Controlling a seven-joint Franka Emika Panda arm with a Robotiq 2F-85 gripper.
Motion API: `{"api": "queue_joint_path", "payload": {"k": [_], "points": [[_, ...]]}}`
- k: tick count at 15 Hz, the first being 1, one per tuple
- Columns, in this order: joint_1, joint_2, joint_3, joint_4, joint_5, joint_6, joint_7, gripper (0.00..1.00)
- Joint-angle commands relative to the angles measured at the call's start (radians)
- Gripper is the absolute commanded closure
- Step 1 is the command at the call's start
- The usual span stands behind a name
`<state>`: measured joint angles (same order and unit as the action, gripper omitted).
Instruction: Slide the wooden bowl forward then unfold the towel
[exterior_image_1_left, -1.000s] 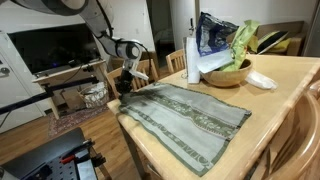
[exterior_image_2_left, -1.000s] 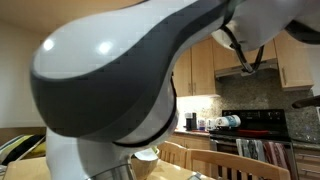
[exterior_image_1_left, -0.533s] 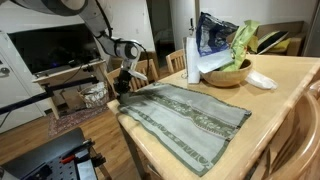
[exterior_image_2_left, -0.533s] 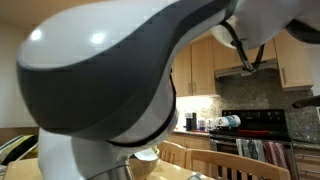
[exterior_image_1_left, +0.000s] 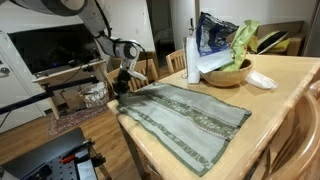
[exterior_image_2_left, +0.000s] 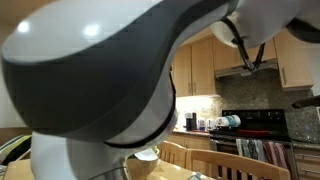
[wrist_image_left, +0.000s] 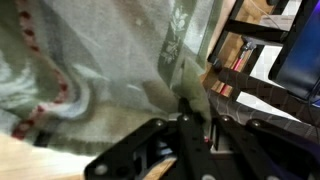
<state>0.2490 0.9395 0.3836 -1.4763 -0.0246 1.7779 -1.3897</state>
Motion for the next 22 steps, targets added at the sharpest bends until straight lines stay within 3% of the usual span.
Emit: {"api": "queue_joint_path", "payload": {"k": [1,7,8,18,22], "points": [[0.006,-0.015,-0.002,-0.002,0.015,-0.028,-0.012,0.5],[0.0,0.001,0.004,0.022,0.032,-0.087,-0.027,0.04],[0.0,0.002,0.003,0.025,0.038,-0.094,-0.023,0.01],[-0.055,-0.04,-0.042,0.015,0.046,0.019,0.017,0.0],[-0.094,-0.1,-0.068,-0.041,0.042,0.161,0.033,0.0]]}}
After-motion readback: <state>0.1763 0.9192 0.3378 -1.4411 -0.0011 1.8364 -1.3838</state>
